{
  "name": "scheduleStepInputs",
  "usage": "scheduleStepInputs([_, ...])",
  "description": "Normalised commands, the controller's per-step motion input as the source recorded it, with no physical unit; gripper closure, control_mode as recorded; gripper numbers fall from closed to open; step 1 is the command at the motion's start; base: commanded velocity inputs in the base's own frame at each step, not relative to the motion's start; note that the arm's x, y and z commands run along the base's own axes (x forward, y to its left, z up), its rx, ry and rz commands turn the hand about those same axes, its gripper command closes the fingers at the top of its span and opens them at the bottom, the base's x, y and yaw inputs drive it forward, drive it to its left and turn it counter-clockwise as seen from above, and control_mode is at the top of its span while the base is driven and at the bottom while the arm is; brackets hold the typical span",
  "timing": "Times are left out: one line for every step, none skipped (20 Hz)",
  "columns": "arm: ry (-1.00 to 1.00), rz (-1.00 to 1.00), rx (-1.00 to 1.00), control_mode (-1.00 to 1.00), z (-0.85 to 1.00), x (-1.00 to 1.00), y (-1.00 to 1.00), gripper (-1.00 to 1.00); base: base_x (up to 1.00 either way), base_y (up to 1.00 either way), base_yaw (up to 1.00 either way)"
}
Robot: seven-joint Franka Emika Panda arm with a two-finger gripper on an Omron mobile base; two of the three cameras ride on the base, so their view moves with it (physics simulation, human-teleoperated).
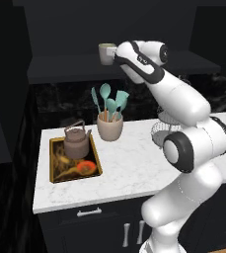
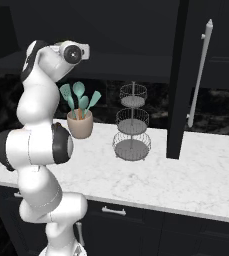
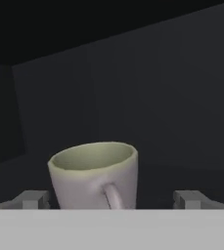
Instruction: Pick the kettle from the counter and place it on the tray. Then pick the mug from the cabinet and place it on the tray. Then close the cabinet doors.
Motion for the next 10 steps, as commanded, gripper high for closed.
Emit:
scheduleStepInputs([0.00,0.07,0.00,-1.00,-0.06,0.11,0.02,-1.00,0.00,0.00,0.00])
scheduleStepInputs([0.02,0.06,0.00,-1.00,-0.05,0.18,0.13,-1.00,0.00,0.00,0.00])
scheduleStepInputs([0.00,0.05,0.00,-1.00,-0.05,0.10,0.18,1.00,0.00,0.00,0.00])
scheduleStepInputs([0.00,0.06,0.00,-1.00,-0.09,0.04,0.10,1.00,0.00,0.00,0.00])
scheduleStepInputs([0.00,0.07,0.00,-1.00,-0.13,0.03,0.08,1.00,0.00,0.00,0.00])
scheduleStepInputs([0.00,0.07,0.00,-1.00,-0.15,0.10,0.12,1.00,0.00,0.00,0.00])
scheduleStepInputs([0.01,0.07,0.00,-1.00,-0.18,0.14,0.15,1.00,0.00,0.00,0.00])
scheduleStepInputs([0.00,0.07,0.00,-1.00,-0.16,0.09,0.06,1.00,0.00,0.00,0.00])
scheduleStepInputs([0.00,0.09,0.00,-1.00,-0.15,0.06,0.00,1.00,0.00,0.00,0.00])
scheduleStepInputs([0.00,0.09,0.00,-1.00,-0.17,0.14,0.00,1.00,0.00,0.00,0.00])
